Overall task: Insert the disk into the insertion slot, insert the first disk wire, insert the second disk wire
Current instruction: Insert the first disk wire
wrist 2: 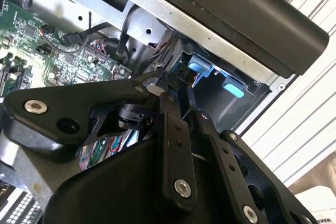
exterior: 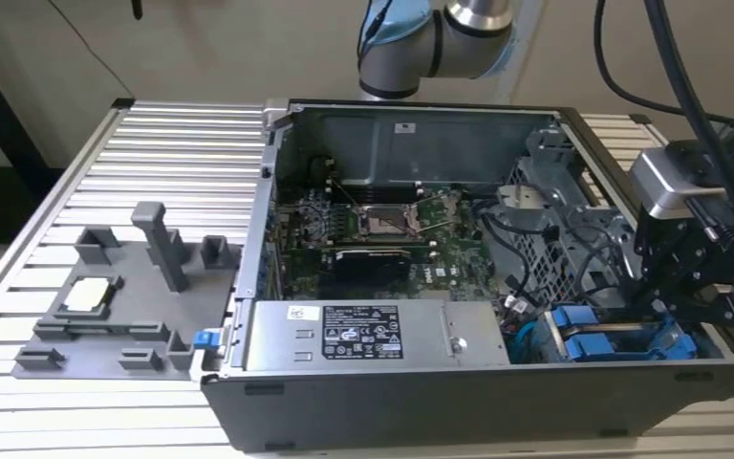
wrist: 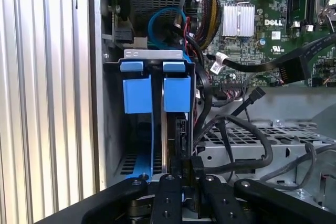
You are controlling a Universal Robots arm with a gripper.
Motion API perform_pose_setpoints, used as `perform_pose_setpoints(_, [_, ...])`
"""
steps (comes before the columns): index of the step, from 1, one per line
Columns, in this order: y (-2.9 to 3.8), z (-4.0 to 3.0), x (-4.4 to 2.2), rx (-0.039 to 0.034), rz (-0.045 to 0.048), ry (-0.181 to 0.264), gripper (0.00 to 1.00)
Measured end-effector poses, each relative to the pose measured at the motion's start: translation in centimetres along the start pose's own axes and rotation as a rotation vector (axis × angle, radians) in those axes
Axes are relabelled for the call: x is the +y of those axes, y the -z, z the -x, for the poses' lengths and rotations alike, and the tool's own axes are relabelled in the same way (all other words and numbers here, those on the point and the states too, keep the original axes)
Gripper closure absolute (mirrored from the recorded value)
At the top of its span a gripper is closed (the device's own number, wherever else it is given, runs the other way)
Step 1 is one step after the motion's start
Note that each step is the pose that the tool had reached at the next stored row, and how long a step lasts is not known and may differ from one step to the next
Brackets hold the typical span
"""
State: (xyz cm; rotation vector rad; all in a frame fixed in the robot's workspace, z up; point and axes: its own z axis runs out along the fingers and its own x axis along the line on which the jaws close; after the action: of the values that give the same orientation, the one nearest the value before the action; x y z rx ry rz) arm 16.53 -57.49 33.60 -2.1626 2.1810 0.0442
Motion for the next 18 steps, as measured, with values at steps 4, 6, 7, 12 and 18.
perform_pose_setpoints(4, [-0.29,-0.02,0.00,0.0020,-0.0001,0.000,0.81])
perform_pose_setpoints(6, [-0.39,-0.02,0.00,0.0014,0.0000,0.000,0.81])
perform_pose_setpoints(7, [-0.47,-0.03,0.01,0.0002,0.0001,0.000,0.80])
perform_pose_setpoints(12, [3.22,0.23,-0.09,-0.0016,0.0000,0.000,0.73])
perform_pose_setpoints(18, [4.51,0.92,2.76,-0.0015,-0.0036,-0.004,0.73])
